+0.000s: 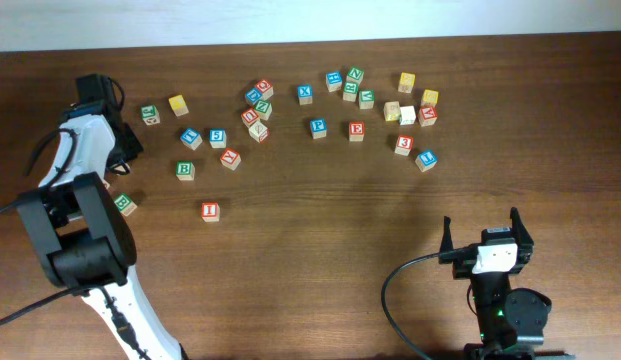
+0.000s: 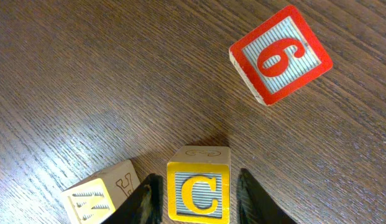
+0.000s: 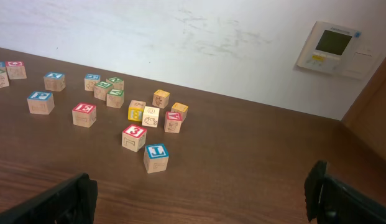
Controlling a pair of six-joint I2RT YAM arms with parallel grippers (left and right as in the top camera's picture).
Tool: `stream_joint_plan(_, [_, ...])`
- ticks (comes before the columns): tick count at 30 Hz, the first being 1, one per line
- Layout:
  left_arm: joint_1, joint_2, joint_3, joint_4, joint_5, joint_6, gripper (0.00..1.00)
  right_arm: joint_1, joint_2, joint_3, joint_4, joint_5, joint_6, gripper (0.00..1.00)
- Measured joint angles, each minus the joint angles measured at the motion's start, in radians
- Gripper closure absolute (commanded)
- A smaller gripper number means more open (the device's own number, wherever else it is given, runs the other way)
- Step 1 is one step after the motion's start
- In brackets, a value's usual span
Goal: Spell out ICRA
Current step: 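Lower the left gripper onto the C block and close it, then lift the C block with the left gripper and carry it rightward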
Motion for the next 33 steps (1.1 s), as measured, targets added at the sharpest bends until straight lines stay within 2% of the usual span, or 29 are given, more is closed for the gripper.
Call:
stream_joint_plan(2, [0.0, 0.0, 0.0, 0.0, 0.0, -0.004, 0.59, 0.0, 0.0, 0.0, 0.0, 0.0, 0.0, 0.02])
stream_joint_plan(12, [0.0, 0.0, -0.012, 0.0, 0.0, -0.007, 0.52, 0.0, 0.0, 0.0, 0.0, 0.0, 0.0, 0.02])
stream_joint_plan(15, [0.0, 0.0, -0.021, -0.001, 0.0, -0.007, 0.56, 0.0, 0.0, 0.0, 0.0, 0.0, 0.0, 0.02])
stream_joint_plan(17, [0.0, 0.0, -0.022, 0.0, 0.001, -0.008, 0.66, 0.0, 0.0, 0.0, 0.0, 0.0, 0.0, 0.02])
stream_joint_plan(19, [0.0, 0.0, -0.022, 0.001, 0.001, -0.006, 0.71, 0.0, 0.0, 0.0, 0.0, 0.0, 0.0, 0.02])
stream_joint_plan(33, [0.0, 0.0, -0.022, 0.008, 0.095, 0.005, 0.72, 0.0, 0.0, 0.0, 0.0, 0.0, 0.0, 0.02])
